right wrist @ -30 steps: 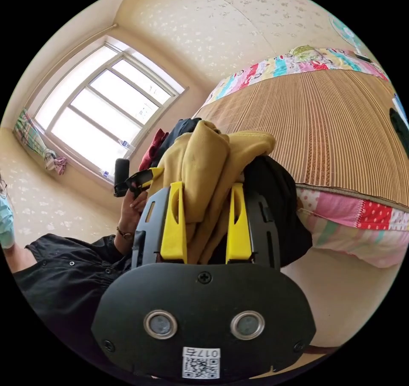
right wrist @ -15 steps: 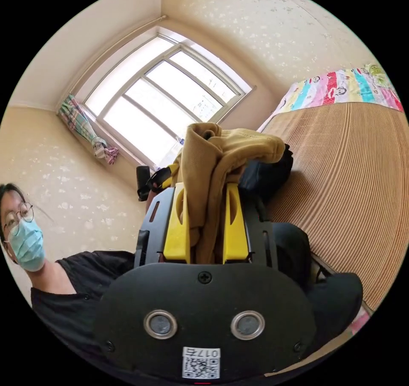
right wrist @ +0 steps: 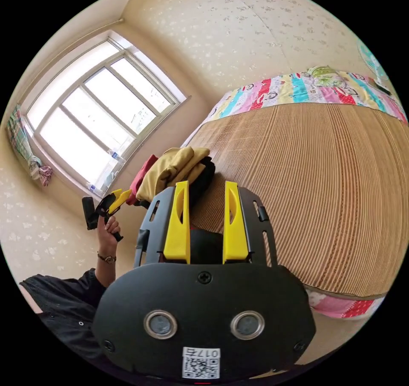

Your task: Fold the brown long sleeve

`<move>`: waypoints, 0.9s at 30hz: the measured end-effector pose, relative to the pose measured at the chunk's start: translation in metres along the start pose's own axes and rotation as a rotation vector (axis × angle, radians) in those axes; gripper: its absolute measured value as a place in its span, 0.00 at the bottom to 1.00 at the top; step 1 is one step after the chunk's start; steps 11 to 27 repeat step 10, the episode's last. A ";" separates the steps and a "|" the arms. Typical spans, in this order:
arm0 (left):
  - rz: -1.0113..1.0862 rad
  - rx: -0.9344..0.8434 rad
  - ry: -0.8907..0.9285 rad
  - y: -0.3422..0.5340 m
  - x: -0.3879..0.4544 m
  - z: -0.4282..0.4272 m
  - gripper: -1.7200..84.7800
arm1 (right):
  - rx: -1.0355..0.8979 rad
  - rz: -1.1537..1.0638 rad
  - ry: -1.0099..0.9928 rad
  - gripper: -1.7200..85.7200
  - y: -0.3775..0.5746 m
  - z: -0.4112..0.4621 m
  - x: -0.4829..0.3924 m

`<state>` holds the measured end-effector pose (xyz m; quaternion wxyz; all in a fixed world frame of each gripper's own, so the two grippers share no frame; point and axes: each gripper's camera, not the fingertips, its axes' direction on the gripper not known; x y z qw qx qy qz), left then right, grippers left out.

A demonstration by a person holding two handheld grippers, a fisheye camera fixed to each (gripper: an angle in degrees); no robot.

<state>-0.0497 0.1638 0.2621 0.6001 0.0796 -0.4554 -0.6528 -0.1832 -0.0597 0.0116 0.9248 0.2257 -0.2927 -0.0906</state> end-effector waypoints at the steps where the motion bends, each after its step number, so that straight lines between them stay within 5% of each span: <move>1: 0.003 0.002 0.037 0.021 0.014 0.010 0.18 | 0.015 0.005 0.054 0.16 0.004 -0.014 0.012; 6: 0.078 -0.039 0.000 0.069 0.069 0.036 0.17 | 0.067 0.260 0.500 0.15 0.049 -0.127 0.166; 10: 0.118 -0.081 -0.033 0.062 0.081 0.041 0.16 | 0.170 0.553 0.599 0.14 0.092 -0.205 0.265; 27: 0.118 -0.081 -0.033 0.062 0.081 0.041 0.16 | 0.170 0.553 0.599 0.14 0.092 -0.205 0.265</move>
